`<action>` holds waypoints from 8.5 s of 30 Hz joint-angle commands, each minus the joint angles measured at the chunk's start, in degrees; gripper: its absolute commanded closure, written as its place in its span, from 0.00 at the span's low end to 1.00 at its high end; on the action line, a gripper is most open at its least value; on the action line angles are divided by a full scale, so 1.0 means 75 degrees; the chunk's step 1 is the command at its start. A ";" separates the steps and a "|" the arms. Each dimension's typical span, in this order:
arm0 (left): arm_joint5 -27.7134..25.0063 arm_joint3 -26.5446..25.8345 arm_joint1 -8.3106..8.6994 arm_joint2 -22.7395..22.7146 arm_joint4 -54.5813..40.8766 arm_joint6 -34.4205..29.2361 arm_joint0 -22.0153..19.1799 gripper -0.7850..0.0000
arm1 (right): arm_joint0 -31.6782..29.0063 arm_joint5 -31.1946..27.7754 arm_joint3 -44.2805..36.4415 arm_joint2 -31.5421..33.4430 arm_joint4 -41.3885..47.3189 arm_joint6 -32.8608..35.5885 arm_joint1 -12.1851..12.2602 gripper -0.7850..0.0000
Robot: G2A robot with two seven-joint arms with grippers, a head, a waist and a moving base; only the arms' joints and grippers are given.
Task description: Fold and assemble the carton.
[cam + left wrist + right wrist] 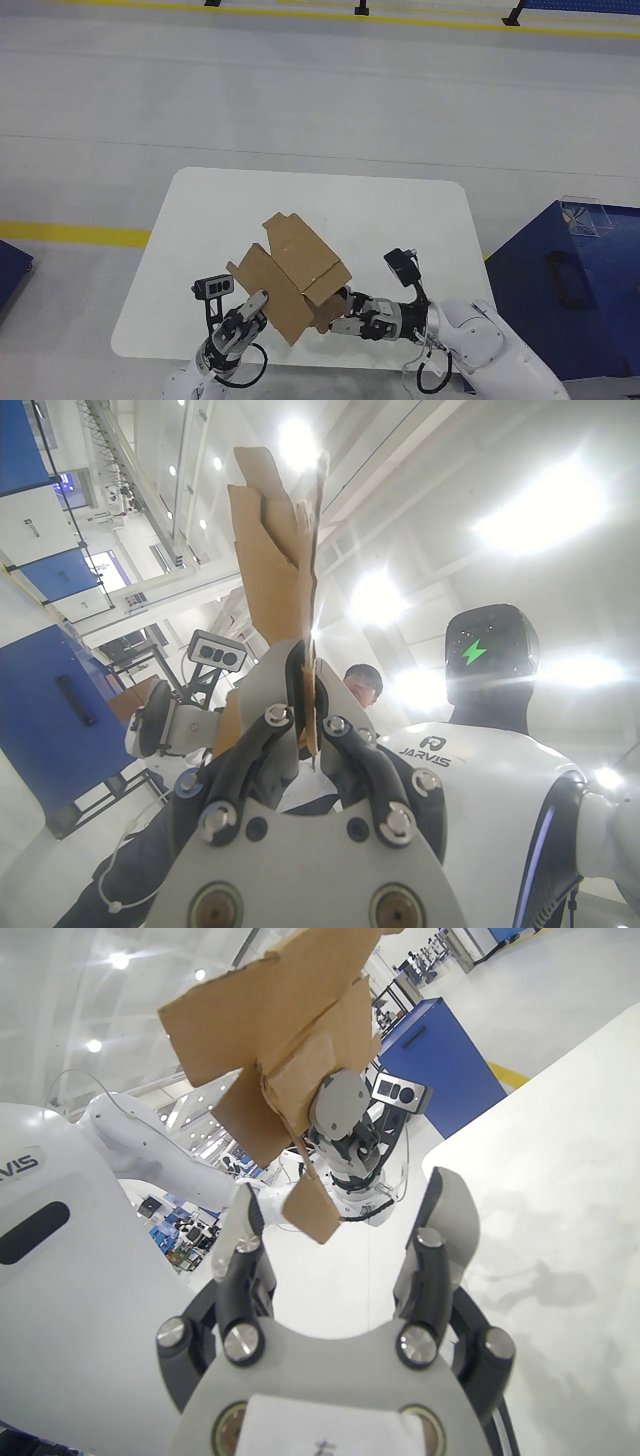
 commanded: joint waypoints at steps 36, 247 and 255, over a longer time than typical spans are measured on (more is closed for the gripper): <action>0.0236 -0.0043 0.0057 -0.0058 -0.0276 -0.0235 0.0092 1.00 | 0.0658 -0.0065 0.0228 -0.0468 0.0509 0.0438 -0.0291 1.00; 0.8816 -0.0783 0.0487 0.0028 0.0691 0.0879 -0.0777 1.00 | -0.0241 0.3654 -0.1149 0.1609 -0.3514 0.0440 0.0296 0.00; 0.8833 -0.0710 0.0462 0.0041 0.0578 0.1182 -0.0805 1.00 | -0.0320 0.3686 -0.1409 0.1484 -0.3572 0.0542 0.0274 0.00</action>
